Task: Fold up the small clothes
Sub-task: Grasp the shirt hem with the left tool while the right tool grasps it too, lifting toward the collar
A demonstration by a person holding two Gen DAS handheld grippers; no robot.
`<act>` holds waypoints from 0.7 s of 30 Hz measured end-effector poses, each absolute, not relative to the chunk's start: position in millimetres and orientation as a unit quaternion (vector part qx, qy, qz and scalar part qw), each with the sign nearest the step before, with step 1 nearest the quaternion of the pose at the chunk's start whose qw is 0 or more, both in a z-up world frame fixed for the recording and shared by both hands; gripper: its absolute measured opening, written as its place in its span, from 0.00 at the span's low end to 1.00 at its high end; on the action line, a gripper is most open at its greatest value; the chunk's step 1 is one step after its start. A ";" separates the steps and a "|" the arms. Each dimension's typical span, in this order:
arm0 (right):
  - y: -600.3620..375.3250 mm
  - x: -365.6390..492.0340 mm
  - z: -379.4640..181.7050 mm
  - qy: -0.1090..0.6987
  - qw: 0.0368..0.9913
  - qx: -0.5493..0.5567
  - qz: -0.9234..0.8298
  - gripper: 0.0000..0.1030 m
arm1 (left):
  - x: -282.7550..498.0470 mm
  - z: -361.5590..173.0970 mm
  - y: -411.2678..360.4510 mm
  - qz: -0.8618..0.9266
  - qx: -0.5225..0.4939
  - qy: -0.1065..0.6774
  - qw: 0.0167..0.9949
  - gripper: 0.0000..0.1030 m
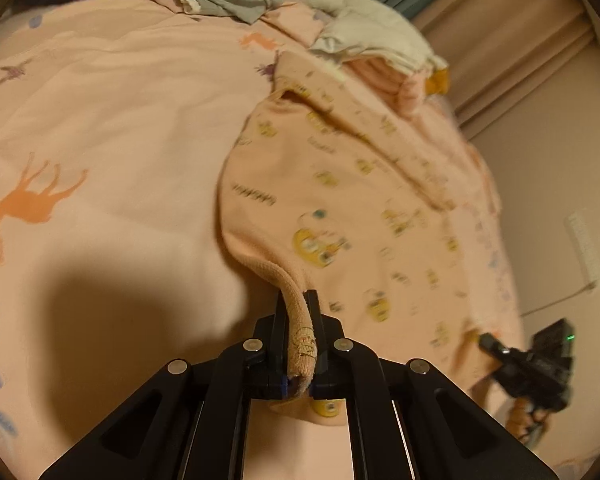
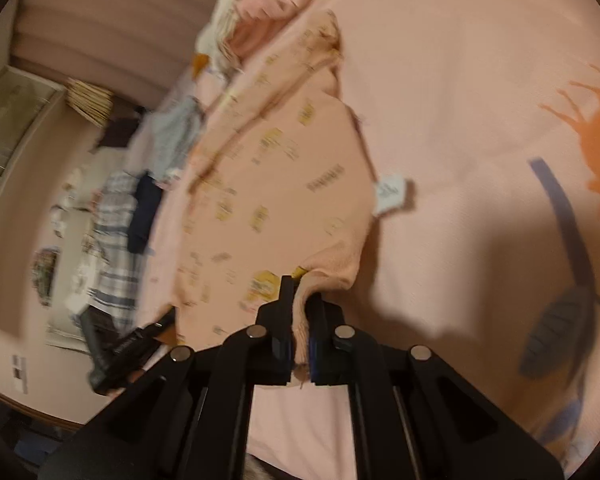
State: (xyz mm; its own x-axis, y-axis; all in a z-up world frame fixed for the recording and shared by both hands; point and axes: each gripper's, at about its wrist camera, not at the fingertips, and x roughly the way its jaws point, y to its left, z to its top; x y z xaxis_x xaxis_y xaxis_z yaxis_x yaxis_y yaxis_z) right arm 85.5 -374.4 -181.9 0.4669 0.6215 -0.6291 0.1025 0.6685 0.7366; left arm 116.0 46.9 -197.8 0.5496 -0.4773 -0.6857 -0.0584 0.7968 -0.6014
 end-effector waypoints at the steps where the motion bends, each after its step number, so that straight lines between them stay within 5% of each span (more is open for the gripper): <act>1: -375.7 87.8 -179.6 0.482 0.773 0.376 0.172 0.06 | 118.7 -196.8 48.1 -0.133 -0.305 0.455 0.826 0.04; 13: -385.2 238.2 -110.9 0.416 0.812 0.367 0.181 0.06 | 279.7 -123.1 63.7 -0.143 -0.383 0.374 0.833 0.04; 21: -397.1 405.2 -163.0 0.483 0.812 0.316 0.084 0.07 | 419.0 -174.7 66.2 -0.014 -0.374 0.419 0.828 0.04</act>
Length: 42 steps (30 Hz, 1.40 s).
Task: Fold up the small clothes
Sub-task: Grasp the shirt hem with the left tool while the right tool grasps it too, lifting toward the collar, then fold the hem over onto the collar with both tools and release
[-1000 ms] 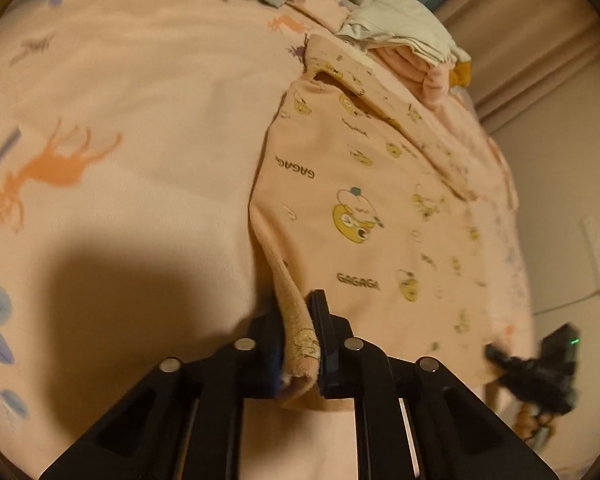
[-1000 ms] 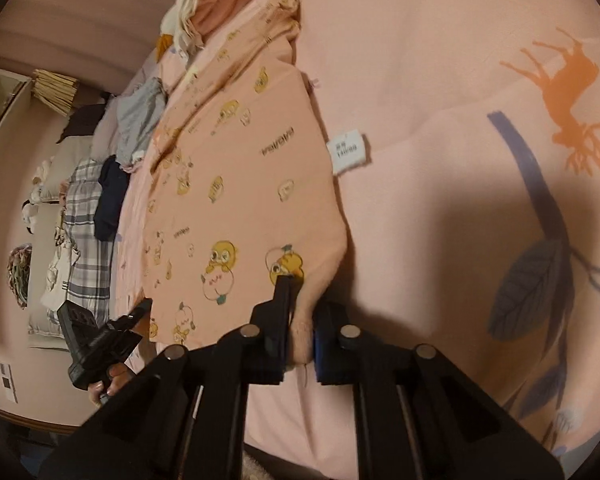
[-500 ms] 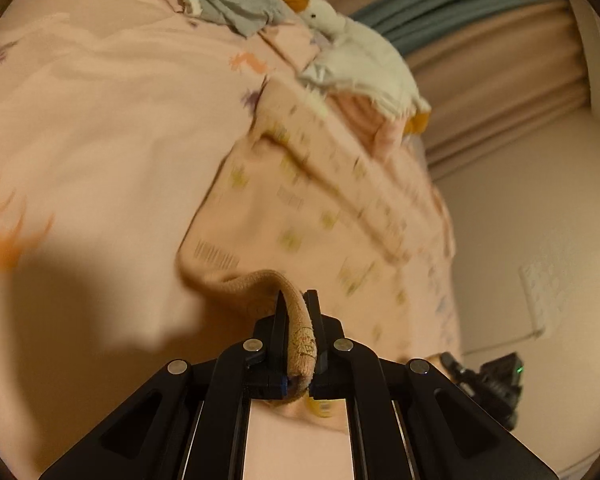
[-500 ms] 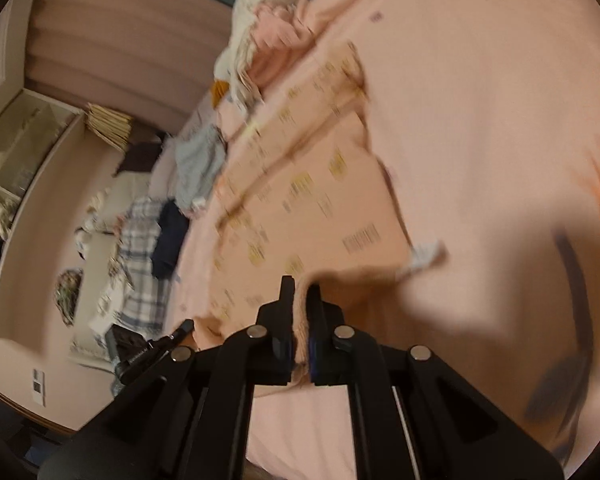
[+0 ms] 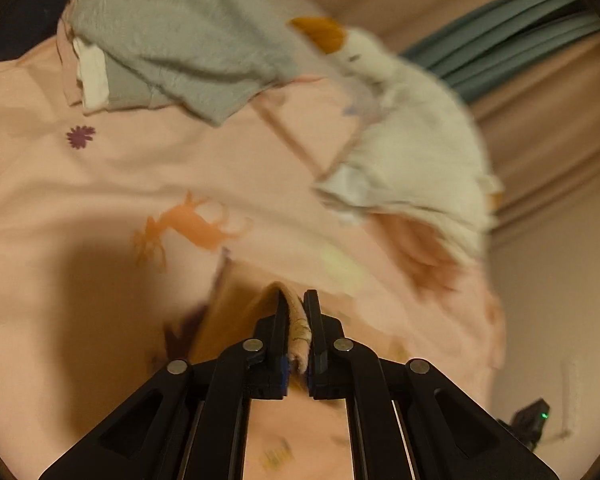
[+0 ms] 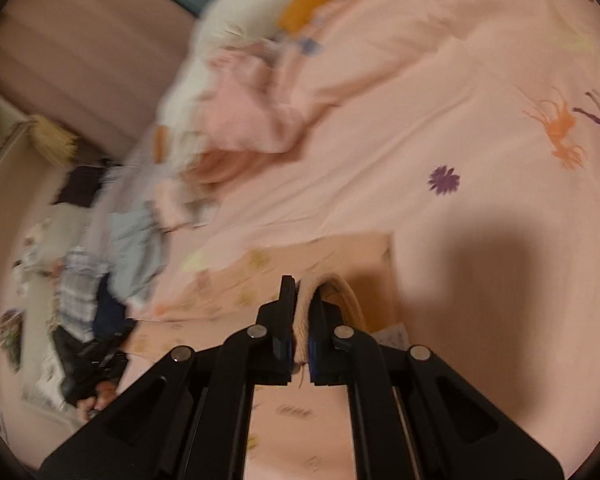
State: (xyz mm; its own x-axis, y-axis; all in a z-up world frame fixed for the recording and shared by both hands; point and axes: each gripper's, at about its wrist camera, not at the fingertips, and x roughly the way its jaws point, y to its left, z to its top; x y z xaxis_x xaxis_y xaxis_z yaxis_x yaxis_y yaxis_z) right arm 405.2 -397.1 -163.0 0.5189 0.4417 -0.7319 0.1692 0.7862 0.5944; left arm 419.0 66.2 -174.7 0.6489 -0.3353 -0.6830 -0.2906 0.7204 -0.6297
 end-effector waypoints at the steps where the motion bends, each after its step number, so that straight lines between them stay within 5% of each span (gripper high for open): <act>1: -399.8 415.6 -174.8 0.493 0.805 0.321 0.071 0.08 | 427.3 -185.6 67.3 0.014 -0.368 0.432 0.823 0.04; 6: -417.1 429.7 -204.7 0.528 0.773 0.347 0.057 0.20 | 432.8 -190.2 74.5 0.030 -0.322 0.463 0.825 0.33; 9: -429.1 412.1 -171.3 0.519 0.805 0.285 0.017 0.59 | 406.4 -160.5 93.1 0.034 -0.326 0.416 0.848 0.48; 10: -429.9 400.6 -150.7 0.503 0.827 0.252 0.003 0.60 | 397.8 -150.8 95.0 0.021 -0.321 0.401 0.858 0.48; 12: -418.7 385.5 -127.2 0.473 0.855 0.209 0.039 0.54 | 385.5 -135.7 75.5 -0.009 -0.246 0.404 0.881 0.48; 14: -390.9 366.9 -111.7 0.459 0.872 0.148 0.084 0.34 | 374.6 -133.6 36.9 -0.011 -0.120 0.434 0.893 0.30; 16: -365.4 363.5 -124.2 0.494 0.857 0.122 0.085 0.11 | 369.7 -145.2 8.1 -0.045 -0.088 0.456 0.885 0.24; 25: -339.2 433.4 -189.7 0.529 0.835 0.146 0.050 0.02 | 439.8 -190.3 -15.8 0.022 -0.154 0.459 0.875 0.19; 29: -383.5 437.7 -171.8 0.490 0.824 0.284 0.011 0.18 | 420.9 -163.5 23.8 0.061 -0.276 0.401 0.871 0.19; 32: -405.5 400.1 -144.2 0.482 0.826 0.286 0.060 0.23 | 389.5 -142.1 36.8 0.026 -0.245 0.403 0.881 0.19; 33: -408.9 386.6 -136.9 0.483 0.830 0.274 0.056 0.31 | 373.4 -137.3 41.0 0.013 -0.238 0.410 0.881 0.25; 36: -427.5 323.6 -119.9 0.490 0.828 0.272 0.040 0.67 | 325.8 -139.5 51.6 -0.031 -0.273 0.447 0.851 0.70; 42: -413.4 245.2 -149.5 0.532 0.749 0.387 0.082 0.70 | 256.9 -185.9 45.1 -0.102 -0.389 0.507 0.763 0.75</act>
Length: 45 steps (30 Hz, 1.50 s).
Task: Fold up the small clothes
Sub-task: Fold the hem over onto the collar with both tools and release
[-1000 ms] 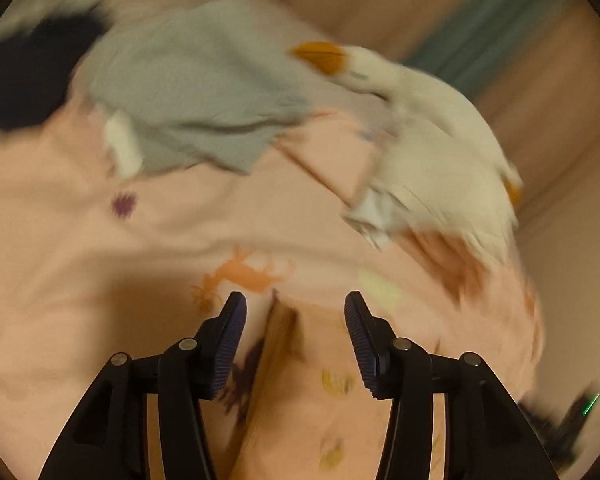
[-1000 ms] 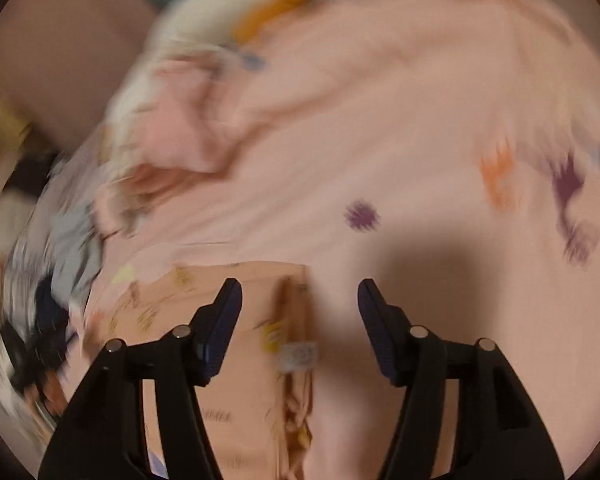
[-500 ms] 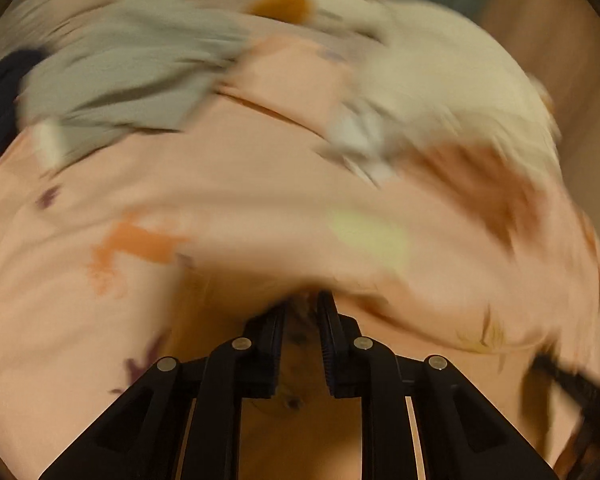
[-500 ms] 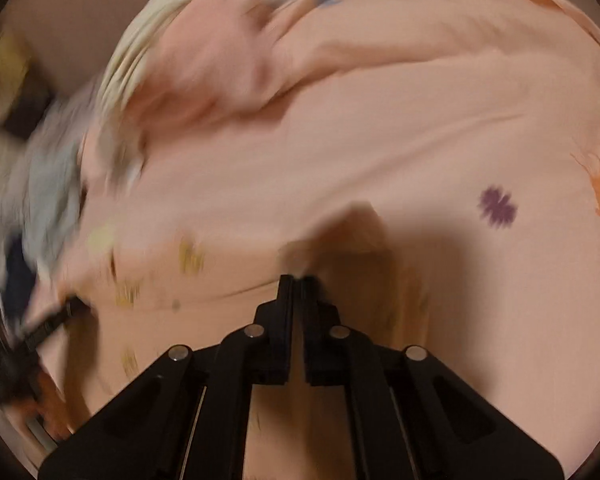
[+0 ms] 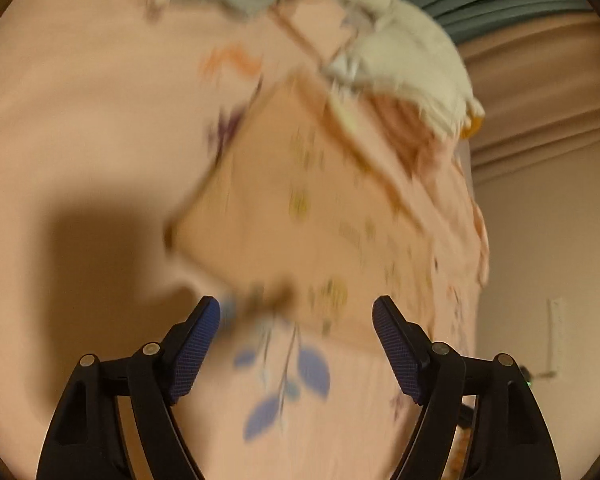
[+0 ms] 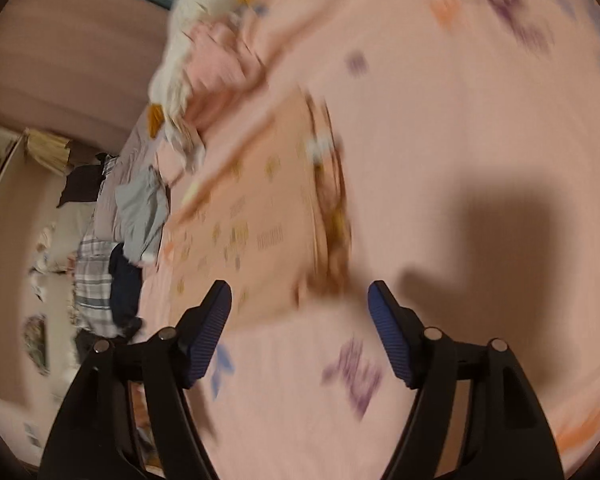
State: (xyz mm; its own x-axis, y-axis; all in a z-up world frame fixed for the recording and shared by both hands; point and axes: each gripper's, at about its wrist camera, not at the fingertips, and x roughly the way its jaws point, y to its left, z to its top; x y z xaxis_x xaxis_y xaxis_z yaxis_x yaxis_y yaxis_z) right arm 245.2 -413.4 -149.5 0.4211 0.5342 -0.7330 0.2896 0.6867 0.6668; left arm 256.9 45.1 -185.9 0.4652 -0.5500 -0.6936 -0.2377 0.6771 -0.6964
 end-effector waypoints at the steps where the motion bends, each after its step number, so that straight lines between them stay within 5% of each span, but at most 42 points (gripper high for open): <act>1: -404.6 237.9 -159.9 0.545 0.736 0.392 0.088 0.70 | 251.8 -194.9 38.9 -0.105 -0.395 0.514 0.754 0.75; 11: -351.4 261.5 -207.6 0.505 0.705 0.488 0.103 0.66 | 282.6 -226.0 23.0 -0.100 -0.507 0.410 0.752 0.75; 17: -352.0 281.2 -216.3 0.447 0.716 0.528 0.095 0.55 | 314.9 -221.4 15.0 -0.079 -0.469 0.378 0.794 0.75; 18: -352.9 282.8 -216.2 0.447 0.722 0.520 0.092 0.46 | 317.5 -219.4 12.1 -0.074 -0.449 0.381 0.805 0.64; 19: -350.5 287.4 -215.8 0.454 0.734 0.498 0.084 0.27 | 322.6 -218.8 7.3 -0.061 -0.415 0.394 0.818 0.34; 21: -343.3 296.2 -220.1 0.467 0.758 0.450 0.072 0.09 | 331.3 -219.4 -2.0 -0.031 -0.336 0.421 0.842 0.21; 27: -355.5 284.0 -203.2 0.441 0.767 0.450 0.119 0.08 | 308.0 -191.2 9.4 -0.042 -0.329 0.422 0.844 0.05; 35: -350.5 197.7 -130.1 0.432 0.798 0.379 0.179 0.08 | 186.9 -153.4 17.5 -0.111 -0.344 0.395 0.845 0.05; 45: -370.9 76.2 -199.0 0.505 0.764 0.388 0.102 0.10 | 108.8 -211.9 8.6 -0.061 -0.317 0.462 0.826 0.05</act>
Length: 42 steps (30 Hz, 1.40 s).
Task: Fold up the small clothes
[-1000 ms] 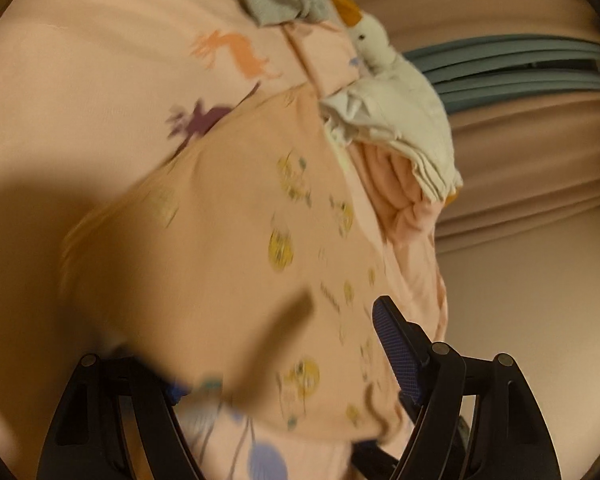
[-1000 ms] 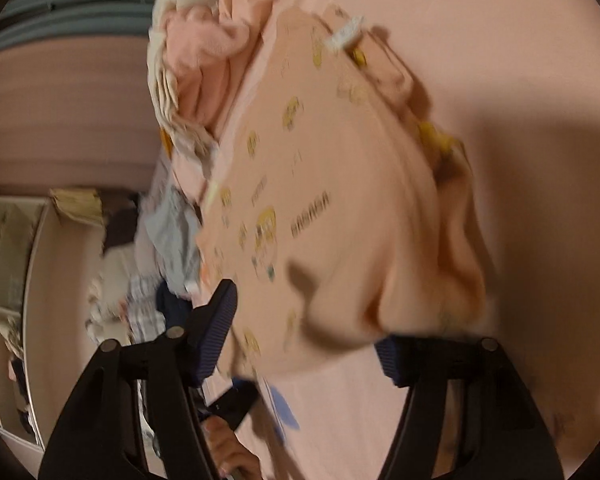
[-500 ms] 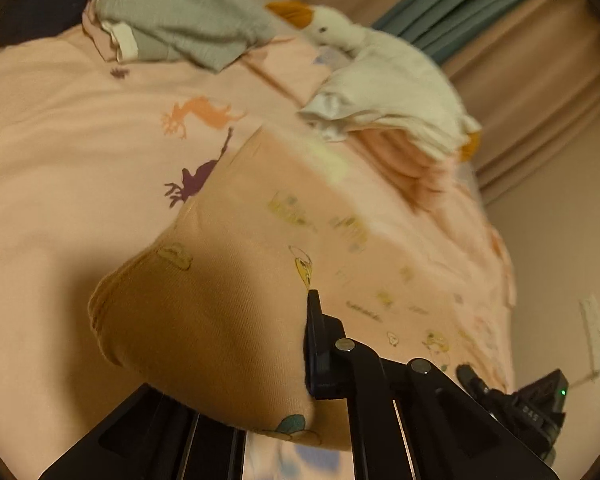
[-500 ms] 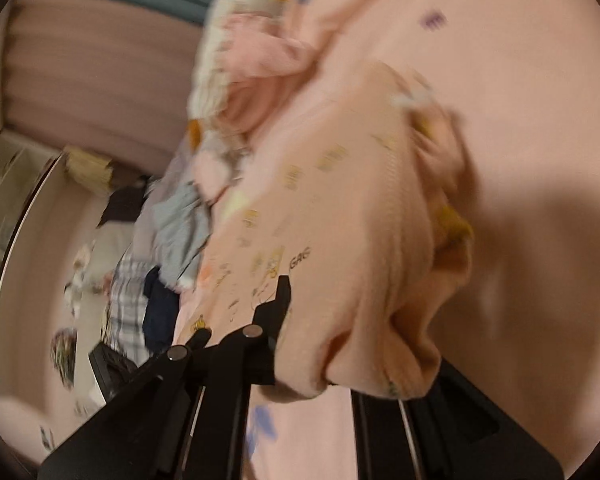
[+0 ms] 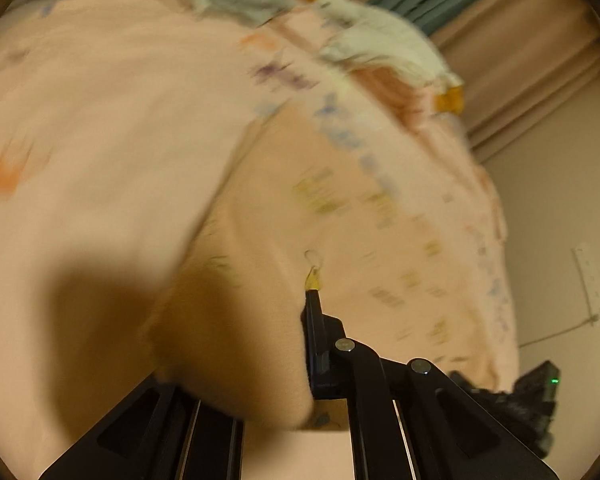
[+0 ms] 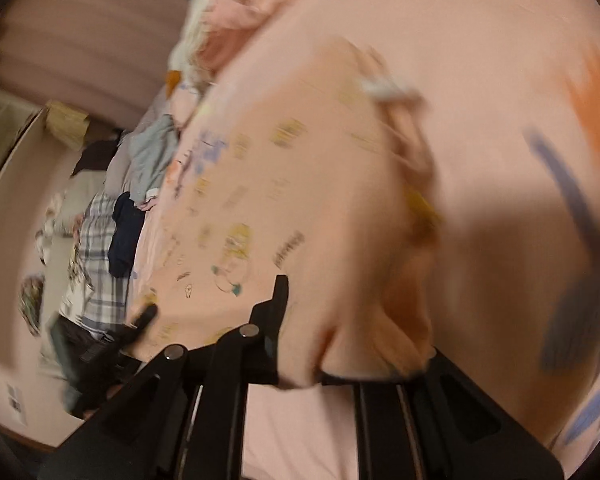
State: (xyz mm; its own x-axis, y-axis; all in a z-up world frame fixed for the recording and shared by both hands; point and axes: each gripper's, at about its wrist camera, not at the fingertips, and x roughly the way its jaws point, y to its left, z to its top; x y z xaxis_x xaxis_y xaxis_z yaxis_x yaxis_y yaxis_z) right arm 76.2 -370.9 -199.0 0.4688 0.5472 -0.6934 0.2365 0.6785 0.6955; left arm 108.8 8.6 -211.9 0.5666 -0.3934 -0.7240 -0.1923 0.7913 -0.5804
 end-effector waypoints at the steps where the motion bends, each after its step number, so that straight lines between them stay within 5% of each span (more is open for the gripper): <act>1: -376.3 70.8 -202.0 0.508 0.757 0.398 0.102 0.09 | 105.2 -217.6 13.7 -0.063 -0.332 0.459 0.822 0.05; 8: -426.1 25.0 -180.2 0.465 0.801 0.376 0.004 0.13 | 92.0 -199.2 15.4 -0.027 -0.292 0.437 0.850 0.06; 12: -447.1 14.3 -166.8 0.465 0.823 0.309 -0.107 0.04 | 81.3 -178.8 22.8 0.000 -0.254 0.416 0.873 0.07; 17: -459.5 7.1 -140.9 0.435 0.835 0.323 -0.092 0.13 | 69.1 -168.8 31.2 0.067 -0.201 0.434 0.876 0.17; 22: -425.1 30.6 -134.9 0.431 0.849 0.305 -0.002 0.37 | 67.6 -158.3 42.7 0.102 -0.191 0.383 0.898 0.17; 26: -404.4 82.0 -131.1 0.433 0.854 0.287 0.035 0.36 | 77.3 -172.8 29.6 0.058 -0.192 0.402 0.893 0.17; 32: -380.2 144.3 -153.1 0.459 0.862 0.215 -0.007 0.16 | 85.3 -182.3 8.3 0.024 -0.187 0.437 0.880 0.17; 34: -383.5 149.7 -174.0 0.485 0.854 0.184 -0.050 0.00 | 85.9 -181.6 6.7 0.039 -0.176 0.433 0.883 0.17; 39: -406.9 139.0 -160.0 0.464 0.854 0.228 -0.051 0.00 | 87.5 -184.3 10.1 0.041 -0.178 0.439 0.880 0.18; 40: -405.8 136.6 -154.6 0.458 0.860 0.221 -0.051 0.09 | 85.7 -185.3 10.1 0.042 -0.174 0.439 0.880 0.18; 42: -404.7 128.3 -143.3 0.443 0.872 0.202 -0.052 0.09 | 83.7 -185.3 7.3 0.046 -0.161 0.437 0.884 0.19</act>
State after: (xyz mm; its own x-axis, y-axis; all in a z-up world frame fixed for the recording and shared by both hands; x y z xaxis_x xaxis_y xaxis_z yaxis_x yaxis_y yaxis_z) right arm 128.3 -404.7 -143.3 0.6016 0.0887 -0.7938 0.2697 0.9129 0.3064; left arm 83.7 7.3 -185.3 0.6135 -0.0589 -0.7875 -0.2223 0.9440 -0.2438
